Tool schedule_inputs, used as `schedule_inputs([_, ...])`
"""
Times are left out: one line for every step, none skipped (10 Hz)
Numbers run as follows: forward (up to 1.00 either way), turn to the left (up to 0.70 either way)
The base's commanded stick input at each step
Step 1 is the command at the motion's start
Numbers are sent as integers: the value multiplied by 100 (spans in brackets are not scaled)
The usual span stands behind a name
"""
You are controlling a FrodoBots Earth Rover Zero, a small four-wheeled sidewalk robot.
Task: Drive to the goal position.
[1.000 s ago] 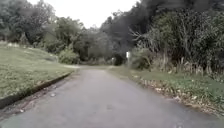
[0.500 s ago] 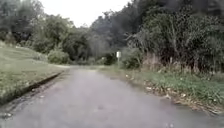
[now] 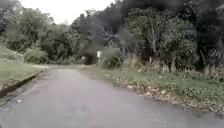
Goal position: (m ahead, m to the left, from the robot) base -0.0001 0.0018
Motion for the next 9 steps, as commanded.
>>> schedule_inputs([0,-50])
schedule_inputs([0,-50])
schedule_inputs([0,-50])
schedule_inputs([0,-50])
schedule_inputs([0,0])
schedule_inputs([0,0])
schedule_inputs([0,0])
schedule_inputs([0,0])
schedule_inputs([0,0])
